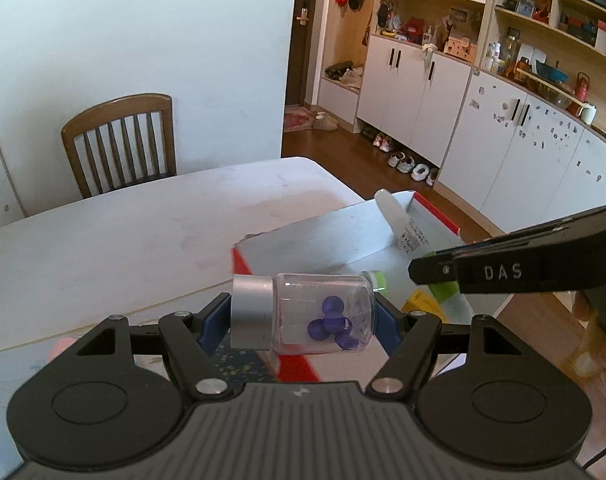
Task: Organize rigid objects
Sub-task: 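Carry the clear jar and white glue stick with both tools into the shoebox, then open both tools, dropping the clear jar and glue stick in the box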
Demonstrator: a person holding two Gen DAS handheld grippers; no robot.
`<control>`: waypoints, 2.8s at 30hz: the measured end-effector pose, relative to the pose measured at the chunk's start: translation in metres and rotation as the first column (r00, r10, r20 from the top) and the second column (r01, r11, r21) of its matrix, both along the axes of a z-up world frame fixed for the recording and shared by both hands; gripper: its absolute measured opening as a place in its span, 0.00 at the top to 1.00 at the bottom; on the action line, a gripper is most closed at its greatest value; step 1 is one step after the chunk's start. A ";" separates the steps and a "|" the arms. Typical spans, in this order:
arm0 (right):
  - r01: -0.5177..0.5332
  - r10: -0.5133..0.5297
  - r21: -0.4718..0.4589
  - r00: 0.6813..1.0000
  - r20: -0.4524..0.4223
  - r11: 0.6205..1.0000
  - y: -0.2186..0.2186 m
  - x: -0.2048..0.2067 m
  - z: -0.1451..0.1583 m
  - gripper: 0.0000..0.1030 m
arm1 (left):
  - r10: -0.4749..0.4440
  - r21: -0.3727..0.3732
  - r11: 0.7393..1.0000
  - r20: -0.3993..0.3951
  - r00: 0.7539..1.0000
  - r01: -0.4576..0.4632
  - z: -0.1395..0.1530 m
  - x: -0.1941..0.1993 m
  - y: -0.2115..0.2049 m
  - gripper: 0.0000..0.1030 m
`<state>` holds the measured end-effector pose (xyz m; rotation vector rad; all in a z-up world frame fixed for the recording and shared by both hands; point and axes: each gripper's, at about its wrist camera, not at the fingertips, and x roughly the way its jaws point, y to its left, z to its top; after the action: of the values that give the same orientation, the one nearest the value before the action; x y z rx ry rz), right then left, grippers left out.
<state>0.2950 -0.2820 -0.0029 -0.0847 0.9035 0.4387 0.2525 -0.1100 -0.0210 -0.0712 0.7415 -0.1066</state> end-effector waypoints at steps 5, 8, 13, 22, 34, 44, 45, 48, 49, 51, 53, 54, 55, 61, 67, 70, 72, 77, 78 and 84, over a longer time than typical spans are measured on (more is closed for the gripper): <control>0.005 -0.005 -0.004 1.000 -0.002 1.000 -0.025 0.019 -0.004 0.84 | 0.007 0.003 1.000 -0.029 1.000 -0.007 -0.009 0.017 -0.024 0.29; 0.005 -0.005 -0.011 1.000 -0.008 1.000 -0.038 0.030 -0.008 0.84 | 0.002 -0.007 1.000 -0.064 0.998 -0.002 -0.018 0.029 -0.036 0.29; 0.008 -0.009 -0.021 1.000 -0.030 1.000 -0.058 0.049 -0.021 0.84 | -0.003 -0.002 1.000 -0.128 0.992 0.003 -0.037 0.051 -0.057 0.29; -0.017 0.011 -0.070 0.996 -0.085 0.997 -0.064 0.084 -0.054 0.84 | 0.007 0.035 0.999 -0.251 0.968 0.002 -0.075 0.089 -0.077 0.29; -0.094 0.071 -0.158 0.987 -0.143 0.983 -0.057 0.108 -0.091 0.84 | 0.008 0.053 0.998 -0.404 0.915 0.015 -0.113 0.133 -0.096 0.29; -0.139 0.105 -0.192 0.979 -0.176 0.971 -0.053 0.109 -0.107 0.84 | 0.018 0.021 1.000 -0.503 0.864 -0.009 -0.132 0.159 -0.101 0.29; -0.137 0.103 -0.192 0.979 -0.178 0.972 -0.054 0.109 -0.108 0.84 | 0.019 0.019 1.000 -0.514 0.857 -0.010 -0.134 0.161 -0.101 0.29; -0.144 0.110 -0.180 0.976 -0.188 0.973 -0.054 0.111 -0.108 0.84 | 0.027 0.021 1.000 -0.539 0.842 -0.019 -0.140 0.167 -0.099 0.29; -0.146 0.112 -0.180 0.976 -0.188 0.973 -0.054 0.112 -0.107 0.84 | 0.030 0.017 1.000 -0.549 0.835 -0.025 -0.142 0.168 -0.098 0.29; -0.149 0.115 -0.175 0.975 -0.190 0.973 -0.054 0.113 -0.107 0.84 | 0.032 0.008 0.999 -0.563 0.826 -0.033 -0.144 0.174 -0.096 0.30; -0.152 0.119 -0.167 0.973 -0.196 0.974 -0.057 0.115 -0.106 0.84 | 0.030 0.014 1.000 -0.566 0.824 -0.027 -0.144 0.177 -0.096 0.31; -0.156 0.122 -0.165 0.972 -0.199 0.974 -0.057 0.116 -0.106 0.84 | 0.029 0.019 1.000 -0.568 0.823 -0.023 -0.144 0.177 -0.095 0.31; -0.160 0.126 -0.163 0.971 -0.204 0.974 -0.057 0.118 -0.106 0.84 | 0.030 0.024 1.000 -0.570 0.821 -0.020 -0.142 0.179 -0.095 0.31; -0.162 0.130 -0.140 0.968 -0.216 0.977 -0.059 0.124 -0.102 0.79 | 0.039 0.026 0.999 -0.572 0.819 -0.029 -0.140 0.181 -0.092 0.31; -0.161 0.137 -0.111 0.971 -0.193 0.981 -0.064 0.121 -0.090 0.68 | 0.045 0.014 0.999 -0.544 0.838 -0.044 -0.133 0.168 -0.096 0.30; -0.159 0.140 -0.095 0.974 -0.177 0.983 -0.067 0.118 -0.082 0.62 | 0.045 0.003 0.999 -0.518 0.854 -0.050 -0.122 0.160 -0.094 0.30; -0.157 0.141 -0.084 0.976 -0.166 0.984 -0.070 0.115 -0.077 0.60 | 0.042 0.000 0.999 -0.493 0.869 -0.049 -0.115 0.153 -0.094 0.30; -0.155 0.146 -0.056 0.980 -0.137 0.986 -0.080 0.104 -0.064 0.56 | 0.047 -0.011 0.998 -0.418 0.907 -0.057 -0.091 0.129 -0.089 0.30; -0.156 0.148 -0.050 0.980 -0.132 0.987 -0.082 0.102 -0.061 0.55 | 0.052 -0.017 0.998 -0.404 0.913 -0.064 -0.085 0.124 -0.087 0.30; -0.167 0.166 -0.008 0.982 -0.091 0.986 -0.086 0.086 -0.042 0.51 | 0.088 -0.030 0.994 -0.322 0.943 -0.103 -0.052 0.095 -0.077 0.30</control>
<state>0.3813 -0.3683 -0.0445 -0.1571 0.9930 0.5951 0.3475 -0.1869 -0.0732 -0.1717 1.0593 -0.0187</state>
